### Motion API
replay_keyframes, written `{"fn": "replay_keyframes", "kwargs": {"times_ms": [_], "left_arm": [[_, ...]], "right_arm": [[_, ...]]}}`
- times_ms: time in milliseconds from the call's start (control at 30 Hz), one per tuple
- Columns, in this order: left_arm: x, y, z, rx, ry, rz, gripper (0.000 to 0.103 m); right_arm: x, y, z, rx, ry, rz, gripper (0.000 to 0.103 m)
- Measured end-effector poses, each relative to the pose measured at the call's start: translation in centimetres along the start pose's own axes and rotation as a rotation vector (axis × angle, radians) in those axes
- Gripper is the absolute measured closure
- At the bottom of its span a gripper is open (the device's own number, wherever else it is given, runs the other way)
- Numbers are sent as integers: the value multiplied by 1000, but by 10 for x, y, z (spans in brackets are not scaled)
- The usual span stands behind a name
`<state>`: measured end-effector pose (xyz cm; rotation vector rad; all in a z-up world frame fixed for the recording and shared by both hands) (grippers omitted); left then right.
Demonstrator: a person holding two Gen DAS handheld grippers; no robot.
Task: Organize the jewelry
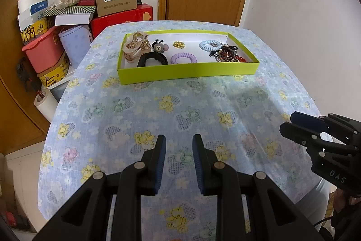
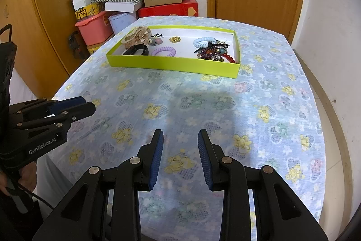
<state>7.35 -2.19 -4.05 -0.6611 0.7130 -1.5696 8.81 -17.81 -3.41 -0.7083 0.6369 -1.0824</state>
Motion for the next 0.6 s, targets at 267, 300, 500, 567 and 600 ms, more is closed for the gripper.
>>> {"fn": "replay_keyframes", "kwargs": {"times_ms": [267,300,500,567,600], "left_arm": [[4,-2,0,10,14,7,78],[5,-3,0,14,18,4,78],[7,-4,0,17,23,-9,78],[7,-3,0,15,20,-9,78],[7,-3,0,14,20,-9,78]], "right_arm": [[1,0,1,-1,-1,1,70],[1,0,2,-2,-2,2,70],[1,1,1,-1,-2,1,70],[1,1,1,-2,-1,1,70],[1,1,2,-3,0,1,70]]}}
Point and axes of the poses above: each gripper's, at about its wrist camera, not at the fingertips, and y roughly the way its jaws point, x to its right, z to its top, the point moved 5 cm from there along y, roughly the way its jaws point, and after that the axes turned 5 degrees about y, right-handed, at the moved point
